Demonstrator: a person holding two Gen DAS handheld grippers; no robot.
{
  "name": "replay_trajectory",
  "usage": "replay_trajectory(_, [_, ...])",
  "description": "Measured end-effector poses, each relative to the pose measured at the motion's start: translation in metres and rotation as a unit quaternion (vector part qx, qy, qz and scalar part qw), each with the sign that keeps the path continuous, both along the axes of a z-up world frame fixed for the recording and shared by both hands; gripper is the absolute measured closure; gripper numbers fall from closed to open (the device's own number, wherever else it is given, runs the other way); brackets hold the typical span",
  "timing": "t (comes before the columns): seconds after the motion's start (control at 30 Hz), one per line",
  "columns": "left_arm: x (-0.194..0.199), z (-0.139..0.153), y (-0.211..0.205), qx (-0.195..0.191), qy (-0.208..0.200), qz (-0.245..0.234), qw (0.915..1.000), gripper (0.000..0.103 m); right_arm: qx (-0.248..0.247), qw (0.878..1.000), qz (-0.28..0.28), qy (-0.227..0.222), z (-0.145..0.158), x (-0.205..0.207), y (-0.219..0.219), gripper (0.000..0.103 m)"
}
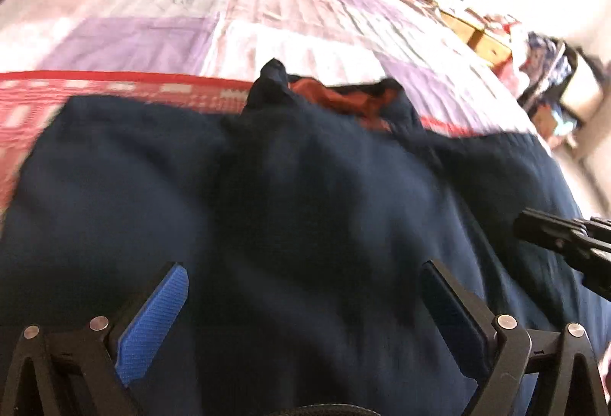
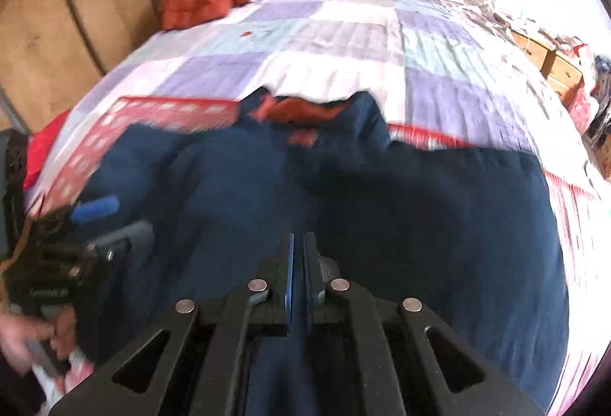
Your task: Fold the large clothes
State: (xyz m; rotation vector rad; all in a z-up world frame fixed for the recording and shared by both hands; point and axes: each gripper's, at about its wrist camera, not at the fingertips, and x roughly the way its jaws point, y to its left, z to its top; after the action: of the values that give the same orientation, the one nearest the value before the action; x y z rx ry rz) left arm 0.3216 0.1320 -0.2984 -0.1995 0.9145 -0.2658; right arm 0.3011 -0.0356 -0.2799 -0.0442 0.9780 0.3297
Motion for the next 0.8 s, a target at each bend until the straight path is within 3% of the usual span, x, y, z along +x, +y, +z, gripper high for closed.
replay_trajectory(0.1, [-0.067,-0.001,0.003,0.01,0.003,0.006,0.9999,0.004,-0.016,1.0,0.013,0.014,-0.011,-0.067,0.0,0.098])
replay_trajectory(0.2, [-0.105,-0.016,-0.002,0.069,0.009,0.002,0.9976,0.003,-0.065,0.998,-0.002,0.024,-0.036,-0.104,0.0,0.098])
replay_trajectory(0.33, [-0.083,-0.051,0.012,0.067,0.033,0.014,0.9971,0.0,-0.093,0.995,-0.003,0.042,-0.071,-0.068,0.006,0.103])
replay_trajectory(0.47, [-0.031,-0.055,0.021,0.043,0.026,0.041,0.9979,0.0,-0.076,0.996,-0.016,0.034,-0.077,-0.014,0.003,0.103])
replay_trajectory(0.57, [-0.014,-0.054,0.029,0.029,0.032,0.062,0.9971,0.0,-0.076,0.997,-0.002,0.032,-0.078,0.006,0.006,0.103])
replay_trajectory(0.7, [-0.022,-0.032,0.026,0.034,0.027,0.076,0.9962,0.003,-0.015,0.999,-0.012,0.036,-0.053,-0.011,-0.012,0.103])
replay_trajectory(0.77, [-0.03,-0.01,0.021,0.027,-0.004,0.066,0.9974,0.003,-0.013,1.0,-0.024,-0.005,-0.033,-0.026,-0.025,0.103])
replay_trajectory(0.8, [-0.028,-0.001,0.013,0.025,-0.018,0.056,0.998,0.003,-0.017,0.999,-0.029,-0.02,-0.026,-0.03,-0.03,0.097])
